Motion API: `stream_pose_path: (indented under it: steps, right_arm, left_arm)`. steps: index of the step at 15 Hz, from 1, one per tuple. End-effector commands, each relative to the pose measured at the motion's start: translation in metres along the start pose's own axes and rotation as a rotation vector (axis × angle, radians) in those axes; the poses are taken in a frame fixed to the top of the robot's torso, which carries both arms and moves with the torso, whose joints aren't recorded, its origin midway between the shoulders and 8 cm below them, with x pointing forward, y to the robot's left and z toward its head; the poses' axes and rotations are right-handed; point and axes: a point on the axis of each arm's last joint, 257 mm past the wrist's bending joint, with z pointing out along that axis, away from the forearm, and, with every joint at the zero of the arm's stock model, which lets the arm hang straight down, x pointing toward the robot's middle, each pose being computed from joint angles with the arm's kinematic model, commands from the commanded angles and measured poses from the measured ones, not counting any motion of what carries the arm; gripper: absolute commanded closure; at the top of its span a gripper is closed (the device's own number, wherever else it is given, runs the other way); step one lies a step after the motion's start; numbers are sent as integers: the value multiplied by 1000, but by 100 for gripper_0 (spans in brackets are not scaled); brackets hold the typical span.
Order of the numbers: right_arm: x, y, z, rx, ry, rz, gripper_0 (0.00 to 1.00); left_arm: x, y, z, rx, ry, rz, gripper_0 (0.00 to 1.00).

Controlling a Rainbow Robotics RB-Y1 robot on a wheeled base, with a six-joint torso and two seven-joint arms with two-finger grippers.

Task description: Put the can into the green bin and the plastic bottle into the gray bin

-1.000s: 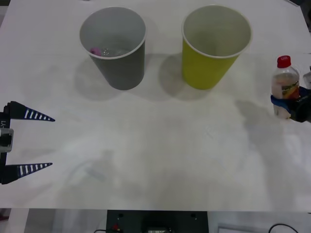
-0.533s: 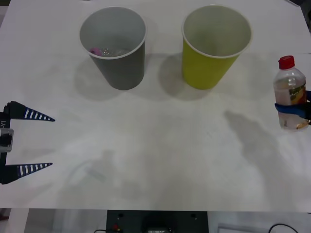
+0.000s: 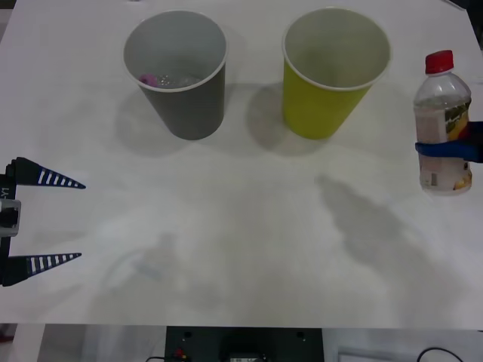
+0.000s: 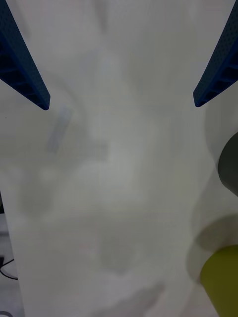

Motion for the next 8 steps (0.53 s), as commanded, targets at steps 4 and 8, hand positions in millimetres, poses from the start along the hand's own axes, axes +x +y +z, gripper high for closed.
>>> stream_pose_path:
  steps: [4,8]
  right_arm:
    - [-59,38,10,-91,0,-82,100]
    - [-107,57,24,-144,16,-188,100]
  left_arm:
    - [0,0,0,0,0,0,0]
    - [0,0,0,0,0,0,0]
